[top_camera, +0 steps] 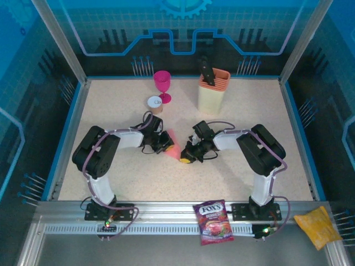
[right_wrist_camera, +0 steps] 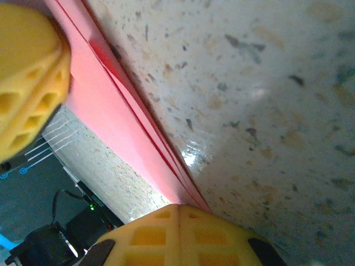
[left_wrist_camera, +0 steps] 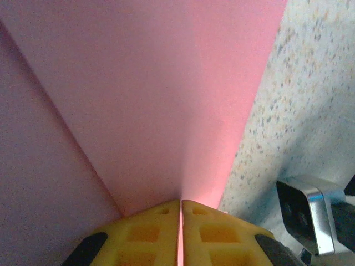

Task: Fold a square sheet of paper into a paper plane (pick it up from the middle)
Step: Fourth fold the wing at the center of the table.

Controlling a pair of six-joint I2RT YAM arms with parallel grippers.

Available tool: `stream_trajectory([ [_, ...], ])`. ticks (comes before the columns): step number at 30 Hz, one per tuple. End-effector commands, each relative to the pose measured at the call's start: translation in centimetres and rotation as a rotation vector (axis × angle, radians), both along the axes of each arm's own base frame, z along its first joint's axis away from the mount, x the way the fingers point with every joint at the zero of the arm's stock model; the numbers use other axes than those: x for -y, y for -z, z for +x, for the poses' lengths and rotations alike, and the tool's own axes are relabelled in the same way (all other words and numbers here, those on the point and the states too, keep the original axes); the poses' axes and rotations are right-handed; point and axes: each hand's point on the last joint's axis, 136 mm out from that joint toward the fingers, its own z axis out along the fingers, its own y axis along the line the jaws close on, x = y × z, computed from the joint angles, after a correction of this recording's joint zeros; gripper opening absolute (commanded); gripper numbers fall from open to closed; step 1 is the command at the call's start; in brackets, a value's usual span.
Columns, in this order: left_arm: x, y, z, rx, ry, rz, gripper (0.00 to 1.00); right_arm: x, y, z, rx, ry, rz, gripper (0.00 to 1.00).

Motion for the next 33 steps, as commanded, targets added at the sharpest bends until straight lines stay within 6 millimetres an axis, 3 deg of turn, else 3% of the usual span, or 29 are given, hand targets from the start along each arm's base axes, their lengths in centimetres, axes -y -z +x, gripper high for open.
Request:
stream_trajectory([
  [1,-1.3,0.7,0.5,-0.009,-0.008,0.048,0.12,9.2,9.9,-6.4,-0.238,0.048,-0.477,0.0],
  [19,-5.3,2.0,2.0,-0.02,-0.03,0.104,0.12,9.7,10.5,-7.0,-0.261,0.038,-0.494,0.0],
  [22,-5.2,2.2,1.6,-0.033,-0.026,0.097,0.08,9.4,10.0,-6.6,-0.24,0.036,-0.476,0.0],
  [25,-5.4,2.5,0.7,-0.043,-0.033,0.093,0.03,8.7,7.5,-4.5,-0.145,0.033,-0.42,0.0],
  [33,-4.3,3.6,-2.6,-0.089,-0.03,0.081,0.01,4.8,-2.4,1.7,0.155,0.026,-0.204,0.0],
])
